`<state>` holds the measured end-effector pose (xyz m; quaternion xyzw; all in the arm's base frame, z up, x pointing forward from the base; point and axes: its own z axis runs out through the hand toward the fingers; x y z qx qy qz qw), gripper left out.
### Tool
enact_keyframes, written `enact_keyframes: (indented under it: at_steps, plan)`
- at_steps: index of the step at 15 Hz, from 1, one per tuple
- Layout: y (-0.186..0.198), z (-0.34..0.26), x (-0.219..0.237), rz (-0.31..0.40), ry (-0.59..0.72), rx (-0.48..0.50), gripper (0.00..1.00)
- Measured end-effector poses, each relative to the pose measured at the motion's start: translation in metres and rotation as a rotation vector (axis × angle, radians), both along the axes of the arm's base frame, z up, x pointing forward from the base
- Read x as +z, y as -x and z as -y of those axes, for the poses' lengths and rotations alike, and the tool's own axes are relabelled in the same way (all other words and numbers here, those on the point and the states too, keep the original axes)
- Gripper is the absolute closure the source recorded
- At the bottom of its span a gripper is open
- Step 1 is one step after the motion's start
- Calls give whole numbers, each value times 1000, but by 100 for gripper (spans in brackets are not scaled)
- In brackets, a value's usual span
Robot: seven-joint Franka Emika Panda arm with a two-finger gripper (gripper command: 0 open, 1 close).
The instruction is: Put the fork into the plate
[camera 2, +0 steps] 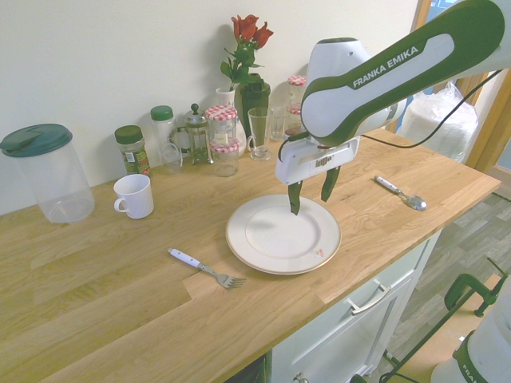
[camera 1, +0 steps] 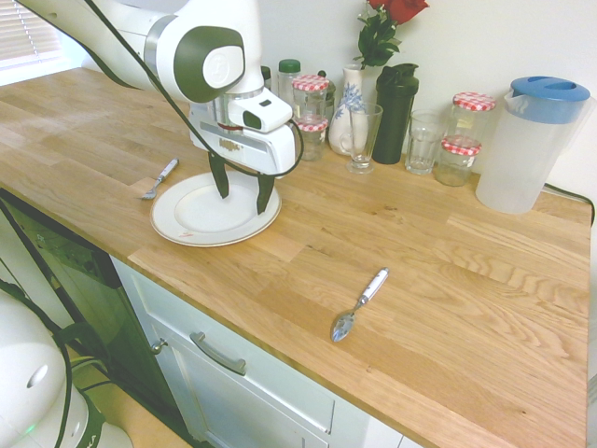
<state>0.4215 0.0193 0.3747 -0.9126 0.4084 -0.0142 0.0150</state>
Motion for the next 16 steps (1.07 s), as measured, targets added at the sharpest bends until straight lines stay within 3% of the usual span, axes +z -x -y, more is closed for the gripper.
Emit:
enact_keyframes:
  at_steps: [6, 12, 16]
  plan:
    - [-9, -20, 13, 54, 3, 47, 0]
    - [-16, -136, 75, 137, 10, 194, 0]
    - [-19, -216, 90, 111, 1, 295, 0]
